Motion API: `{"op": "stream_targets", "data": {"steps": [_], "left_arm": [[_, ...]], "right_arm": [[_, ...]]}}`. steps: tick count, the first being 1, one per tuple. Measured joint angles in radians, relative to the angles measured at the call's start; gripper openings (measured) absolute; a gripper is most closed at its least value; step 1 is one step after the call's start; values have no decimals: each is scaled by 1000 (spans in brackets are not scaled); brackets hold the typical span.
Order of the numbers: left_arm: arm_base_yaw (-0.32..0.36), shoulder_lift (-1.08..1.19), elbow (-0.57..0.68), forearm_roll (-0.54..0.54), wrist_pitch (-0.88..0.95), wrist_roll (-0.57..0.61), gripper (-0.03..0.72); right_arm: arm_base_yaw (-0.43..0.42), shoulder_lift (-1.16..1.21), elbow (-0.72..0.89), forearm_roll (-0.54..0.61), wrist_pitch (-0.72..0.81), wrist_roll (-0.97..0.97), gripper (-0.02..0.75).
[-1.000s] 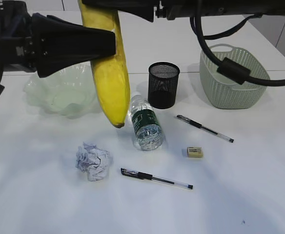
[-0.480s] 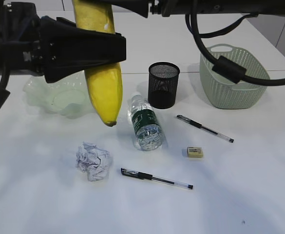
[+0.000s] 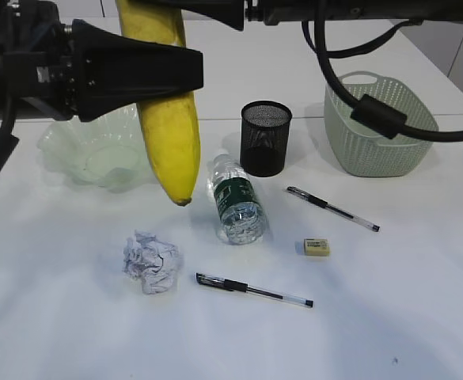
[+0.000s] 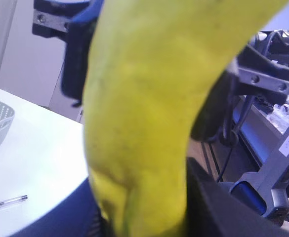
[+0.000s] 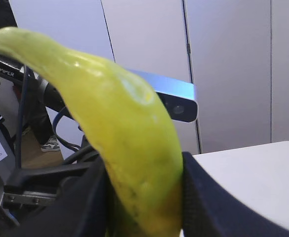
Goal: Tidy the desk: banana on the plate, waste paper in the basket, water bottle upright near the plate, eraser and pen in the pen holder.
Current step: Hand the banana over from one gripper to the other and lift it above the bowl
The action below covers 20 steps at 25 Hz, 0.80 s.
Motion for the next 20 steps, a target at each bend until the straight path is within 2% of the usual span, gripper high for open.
{"op": "stream_targets", "data": {"steps": [20], "left_arm": [[0, 0, 0, -2, 0, 0, 273]], "right_arm": [[0, 0, 0, 0, 0, 0, 294]]}}
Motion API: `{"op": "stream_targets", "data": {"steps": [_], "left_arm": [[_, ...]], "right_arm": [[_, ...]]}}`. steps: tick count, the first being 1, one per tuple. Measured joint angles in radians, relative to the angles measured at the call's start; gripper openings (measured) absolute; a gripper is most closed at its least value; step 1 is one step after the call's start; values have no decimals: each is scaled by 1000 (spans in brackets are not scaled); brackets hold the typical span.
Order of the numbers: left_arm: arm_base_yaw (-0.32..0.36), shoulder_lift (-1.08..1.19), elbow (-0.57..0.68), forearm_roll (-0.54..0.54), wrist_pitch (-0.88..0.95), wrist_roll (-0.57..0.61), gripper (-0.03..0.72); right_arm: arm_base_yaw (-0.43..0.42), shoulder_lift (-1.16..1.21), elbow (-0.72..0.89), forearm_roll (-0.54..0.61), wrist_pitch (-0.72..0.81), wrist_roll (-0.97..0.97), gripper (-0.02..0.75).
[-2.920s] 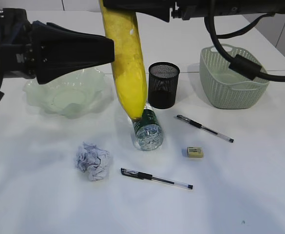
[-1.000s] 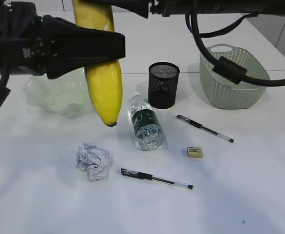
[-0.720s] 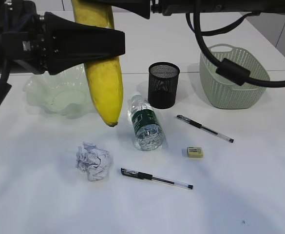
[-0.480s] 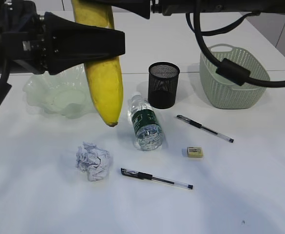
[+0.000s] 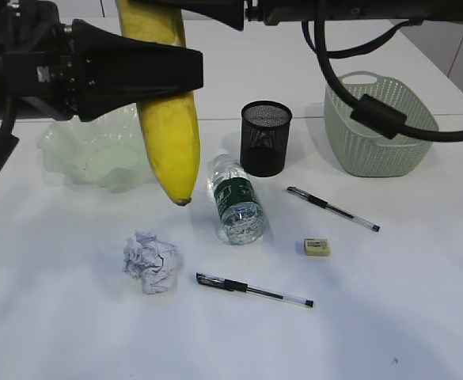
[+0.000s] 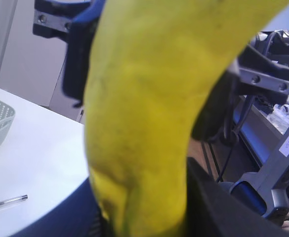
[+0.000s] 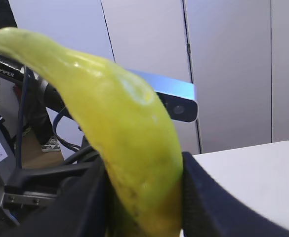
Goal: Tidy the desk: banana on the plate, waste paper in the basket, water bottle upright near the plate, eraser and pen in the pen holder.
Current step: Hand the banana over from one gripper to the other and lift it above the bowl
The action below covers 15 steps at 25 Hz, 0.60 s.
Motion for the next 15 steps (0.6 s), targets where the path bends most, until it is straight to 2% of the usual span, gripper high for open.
{"op": "stream_targets", "data": {"steps": [15], "left_arm": [[0, 0, 0, 0, -1, -8, 272]], "right_arm": [[0, 0, 0, -1, 0, 62, 311]]}}
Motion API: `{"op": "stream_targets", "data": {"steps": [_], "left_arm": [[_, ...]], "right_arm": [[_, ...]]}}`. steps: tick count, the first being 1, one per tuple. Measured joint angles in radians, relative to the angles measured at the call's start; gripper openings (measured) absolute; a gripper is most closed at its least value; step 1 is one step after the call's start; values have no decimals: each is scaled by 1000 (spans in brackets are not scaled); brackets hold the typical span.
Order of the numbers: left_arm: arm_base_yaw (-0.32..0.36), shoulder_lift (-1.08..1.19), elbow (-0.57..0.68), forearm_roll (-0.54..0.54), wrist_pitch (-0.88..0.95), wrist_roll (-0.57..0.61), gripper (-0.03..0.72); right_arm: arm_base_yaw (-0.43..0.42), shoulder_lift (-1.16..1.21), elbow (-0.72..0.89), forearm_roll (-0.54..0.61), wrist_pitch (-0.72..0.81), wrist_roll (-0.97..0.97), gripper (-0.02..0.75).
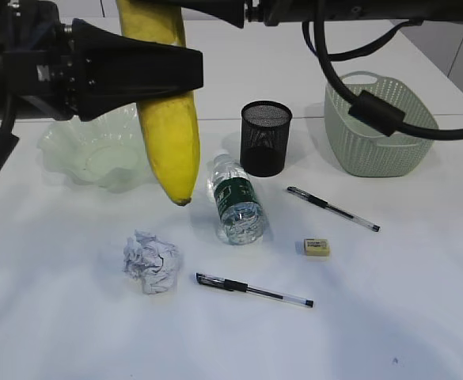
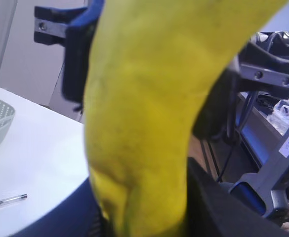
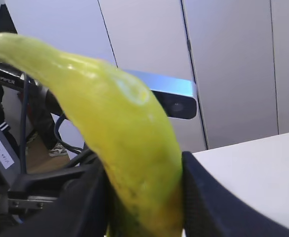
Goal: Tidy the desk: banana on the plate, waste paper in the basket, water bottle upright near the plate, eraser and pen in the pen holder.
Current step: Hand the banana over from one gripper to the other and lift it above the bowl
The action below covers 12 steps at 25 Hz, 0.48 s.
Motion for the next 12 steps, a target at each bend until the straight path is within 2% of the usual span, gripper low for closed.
{"op": "stream_targets", "data": {"steps": [8, 12], "left_arm": [[0, 0, 0, 8, -7, 0, 272], [0, 0, 0, 8, -17, 14, 267]], "right_arm": [[0, 0, 0, -20, 0, 39, 319], [0, 0, 0, -27, 0, 74, 347]]}}
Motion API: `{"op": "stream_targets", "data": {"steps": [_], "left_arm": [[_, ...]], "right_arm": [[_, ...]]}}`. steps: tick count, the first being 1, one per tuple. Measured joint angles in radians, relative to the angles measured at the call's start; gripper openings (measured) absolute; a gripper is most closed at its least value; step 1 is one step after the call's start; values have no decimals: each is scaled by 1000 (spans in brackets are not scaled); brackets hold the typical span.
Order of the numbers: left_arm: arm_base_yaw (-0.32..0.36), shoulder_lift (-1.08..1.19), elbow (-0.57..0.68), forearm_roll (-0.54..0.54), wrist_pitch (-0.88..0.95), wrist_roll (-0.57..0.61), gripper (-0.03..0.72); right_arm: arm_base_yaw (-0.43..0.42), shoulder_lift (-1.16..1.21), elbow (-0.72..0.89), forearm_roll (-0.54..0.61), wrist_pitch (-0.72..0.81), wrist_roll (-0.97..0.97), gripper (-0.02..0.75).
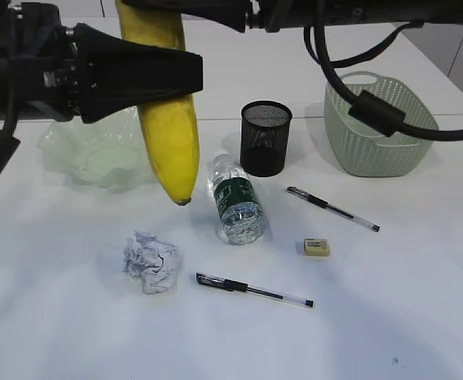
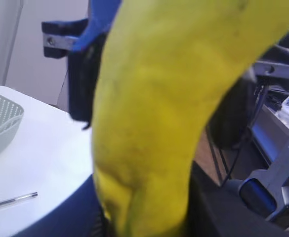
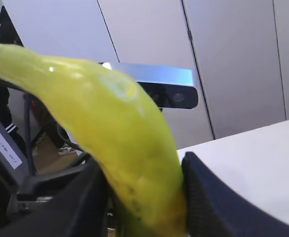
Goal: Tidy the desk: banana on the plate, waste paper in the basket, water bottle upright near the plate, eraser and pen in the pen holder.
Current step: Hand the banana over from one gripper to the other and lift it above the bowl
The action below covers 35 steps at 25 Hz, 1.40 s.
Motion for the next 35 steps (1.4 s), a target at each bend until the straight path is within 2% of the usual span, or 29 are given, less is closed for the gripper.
{"op": "stream_targets", "data": {"steps": [6, 20, 35], "left_arm": [[0, 0, 0, -4, -14, 22, 257], [0, 0, 0, -6, -16, 23, 257], [0, 0, 0, -6, -16, 31, 255]], "right_arm": [[0, 0, 0, -8, 2, 34, 387], [0, 0, 0, -10, 4, 44, 400], [0, 0, 0, -16, 0, 79, 488]]}}
